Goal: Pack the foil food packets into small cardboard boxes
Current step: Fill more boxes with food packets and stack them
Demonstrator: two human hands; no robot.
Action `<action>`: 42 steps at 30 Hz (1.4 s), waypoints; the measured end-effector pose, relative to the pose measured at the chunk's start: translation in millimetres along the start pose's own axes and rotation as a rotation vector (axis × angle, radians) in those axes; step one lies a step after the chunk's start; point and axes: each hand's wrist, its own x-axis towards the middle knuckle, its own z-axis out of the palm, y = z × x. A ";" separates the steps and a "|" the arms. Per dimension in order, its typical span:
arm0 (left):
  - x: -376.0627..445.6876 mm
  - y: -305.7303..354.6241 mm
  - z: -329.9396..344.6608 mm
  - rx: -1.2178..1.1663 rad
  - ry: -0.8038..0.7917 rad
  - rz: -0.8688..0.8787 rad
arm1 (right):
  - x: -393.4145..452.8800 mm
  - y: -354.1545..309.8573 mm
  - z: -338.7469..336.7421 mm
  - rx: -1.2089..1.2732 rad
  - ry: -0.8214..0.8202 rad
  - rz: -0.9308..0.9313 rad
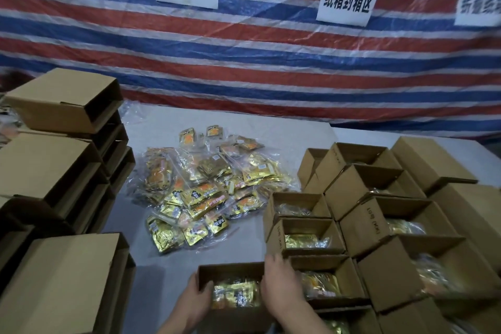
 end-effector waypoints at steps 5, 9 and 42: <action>0.9 3.5 -1.2 0.099 0.053 -0.062 | -0.2 -3.7 13.0 0.148 -0.131 0.183; -5.1 10.2 -15.5 0.113 0.121 -0.049 | 0.7 -6.7 4.7 0.161 -0.152 0.121; 88.2 302.4 53.9 -0.134 -0.036 0.076 | 134.7 152.3 -213.6 -0.195 0.246 0.084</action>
